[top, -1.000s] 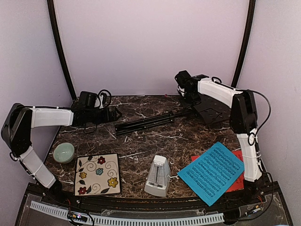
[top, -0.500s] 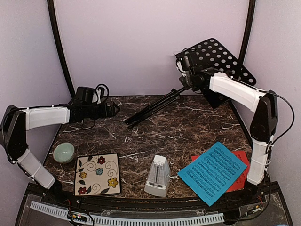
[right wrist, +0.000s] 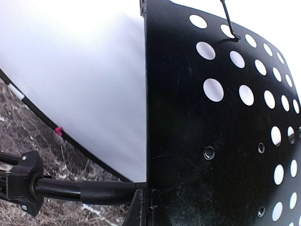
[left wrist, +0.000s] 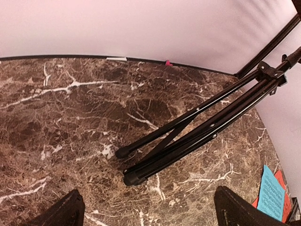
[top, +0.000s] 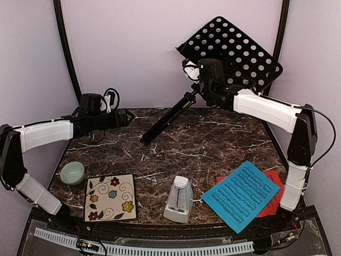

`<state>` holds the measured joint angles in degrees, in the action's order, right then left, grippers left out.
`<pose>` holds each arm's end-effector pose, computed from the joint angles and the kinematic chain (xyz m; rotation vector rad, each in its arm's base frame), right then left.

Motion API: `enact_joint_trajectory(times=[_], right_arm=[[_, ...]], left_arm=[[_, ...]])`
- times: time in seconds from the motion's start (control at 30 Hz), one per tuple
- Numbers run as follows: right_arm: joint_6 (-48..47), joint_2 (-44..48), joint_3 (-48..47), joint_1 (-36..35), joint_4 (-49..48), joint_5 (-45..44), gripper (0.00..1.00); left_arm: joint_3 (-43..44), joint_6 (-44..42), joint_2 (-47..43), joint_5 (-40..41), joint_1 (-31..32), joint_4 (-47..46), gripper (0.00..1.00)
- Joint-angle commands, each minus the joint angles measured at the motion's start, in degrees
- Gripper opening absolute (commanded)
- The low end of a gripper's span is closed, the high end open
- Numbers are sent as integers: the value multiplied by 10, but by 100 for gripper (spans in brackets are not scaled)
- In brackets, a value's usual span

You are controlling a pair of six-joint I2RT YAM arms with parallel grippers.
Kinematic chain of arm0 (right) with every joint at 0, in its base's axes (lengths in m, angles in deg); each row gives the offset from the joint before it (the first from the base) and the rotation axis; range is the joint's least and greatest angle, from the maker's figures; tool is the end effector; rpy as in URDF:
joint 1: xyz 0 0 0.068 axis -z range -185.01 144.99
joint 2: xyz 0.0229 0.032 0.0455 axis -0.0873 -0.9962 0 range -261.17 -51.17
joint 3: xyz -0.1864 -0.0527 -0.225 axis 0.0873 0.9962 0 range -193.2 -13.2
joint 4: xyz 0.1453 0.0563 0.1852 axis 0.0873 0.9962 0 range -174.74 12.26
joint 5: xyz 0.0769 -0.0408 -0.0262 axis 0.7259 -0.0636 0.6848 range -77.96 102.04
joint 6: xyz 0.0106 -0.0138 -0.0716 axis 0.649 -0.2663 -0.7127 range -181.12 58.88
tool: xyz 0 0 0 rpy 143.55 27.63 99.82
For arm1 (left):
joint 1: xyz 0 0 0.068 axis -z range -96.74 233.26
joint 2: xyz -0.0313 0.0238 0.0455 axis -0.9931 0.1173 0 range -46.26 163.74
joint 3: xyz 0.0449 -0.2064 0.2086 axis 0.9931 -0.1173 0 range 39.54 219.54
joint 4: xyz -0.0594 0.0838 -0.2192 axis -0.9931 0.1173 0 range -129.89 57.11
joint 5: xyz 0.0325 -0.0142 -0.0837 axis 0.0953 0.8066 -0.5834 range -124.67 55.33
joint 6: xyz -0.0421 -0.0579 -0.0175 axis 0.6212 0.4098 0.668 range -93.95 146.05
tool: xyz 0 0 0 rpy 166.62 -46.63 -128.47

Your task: Set up the instrument practice props

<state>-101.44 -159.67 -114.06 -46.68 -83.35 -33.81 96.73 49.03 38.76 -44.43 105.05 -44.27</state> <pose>0.3710 0.2710 0.3987 -0.6224 1.6095 -0.6699 0.3161 -0.1376 0.2960 0.0927 2.0348 -0.6688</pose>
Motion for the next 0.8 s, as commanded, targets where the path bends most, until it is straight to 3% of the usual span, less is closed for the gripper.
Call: enact_joint_trajectory(times=[0.0,0.4,0.63,0.77], right_arm=[[-92,112,-19,-25,-273,18,0],[-184,164,-21,-80,-306,148,0],[-313,152,-32,-118,-313,163,0],[-360,164,-7,-128,-337,172,0]], left_arm=[[-8,-25,-55,-14,3,-36,99],[-68,-83,-126,-79,18,-156,97],[-68,-169,-123,-58,51,-161,83],[-89,-185,-125,-83,54,-187,67]])
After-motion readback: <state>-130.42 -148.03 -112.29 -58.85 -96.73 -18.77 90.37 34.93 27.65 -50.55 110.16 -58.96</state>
